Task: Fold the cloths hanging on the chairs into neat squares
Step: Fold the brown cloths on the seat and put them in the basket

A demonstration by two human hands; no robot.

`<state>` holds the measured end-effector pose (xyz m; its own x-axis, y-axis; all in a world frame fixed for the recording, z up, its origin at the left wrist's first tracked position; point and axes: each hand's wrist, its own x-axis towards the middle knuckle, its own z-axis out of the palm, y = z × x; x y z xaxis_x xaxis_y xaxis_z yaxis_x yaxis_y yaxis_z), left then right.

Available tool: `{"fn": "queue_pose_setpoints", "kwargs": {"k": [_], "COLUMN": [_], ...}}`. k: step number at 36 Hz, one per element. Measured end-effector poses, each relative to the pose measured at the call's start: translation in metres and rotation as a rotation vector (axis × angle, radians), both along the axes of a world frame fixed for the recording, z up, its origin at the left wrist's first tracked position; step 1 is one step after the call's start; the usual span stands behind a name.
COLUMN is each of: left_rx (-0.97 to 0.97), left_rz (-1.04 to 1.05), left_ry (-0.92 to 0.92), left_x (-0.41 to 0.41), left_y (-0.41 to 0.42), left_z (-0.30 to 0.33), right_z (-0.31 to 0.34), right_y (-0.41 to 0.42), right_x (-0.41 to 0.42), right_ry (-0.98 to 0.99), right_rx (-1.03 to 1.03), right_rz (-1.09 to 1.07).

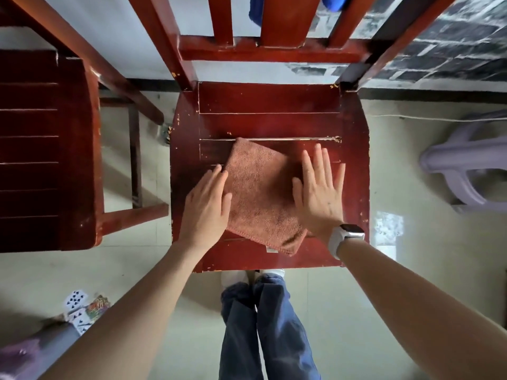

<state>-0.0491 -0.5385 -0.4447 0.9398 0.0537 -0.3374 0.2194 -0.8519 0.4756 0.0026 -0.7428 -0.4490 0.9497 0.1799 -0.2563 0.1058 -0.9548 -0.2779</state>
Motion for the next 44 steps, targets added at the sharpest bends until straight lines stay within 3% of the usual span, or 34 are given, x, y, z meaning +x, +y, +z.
{"fn": "queue_pose_setpoints", "kwargs": {"k": [2,5,10,15,18,23,29,35,44], "left_rx": [-0.049,-0.039,-0.066,-0.224,-0.294,-0.330,-0.299,-0.361,-0.464], "left_rz": [0.131,0.206,0.265,0.411,0.450,0.436,0.409,0.379,0.116], "left_ry": [-0.014,0.015,0.087,0.196,0.225,0.246,0.107,0.050,0.001], "left_x": [0.009,0.024,0.038,0.044,0.044,0.039,0.016,-0.015,-0.009], "left_y": [-0.002,-0.004,-0.010,-0.011,-0.009,-0.007,-0.026,-0.051,-0.132], "left_z": [0.002,0.003,0.000,0.008,0.012,0.020,0.066,0.135,0.261], "right_z": [0.011,0.015,0.015,0.013,0.015,0.029,0.067,0.137,0.271], "right_y": [-0.005,-0.008,0.008,0.016,0.017,0.020,0.008,-0.024,-0.109], "right_x": [-0.008,-0.023,-0.032,-0.018,-0.015,-0.023,-0.044,-0.071,-0.109], "right_ry": [-0.056,0.176,0.406,0.525,0.576,0.495,0.462,0.447,0.160], "right_rx": [0.094,0.202,0.326,0.568,0.579,0.658,0.804,0.921,1.072], "right_rz": [-0.242,-0.685,-0.835,-1.172,-1.188,-1.102,-1.113,-1.197,-1.247]}}
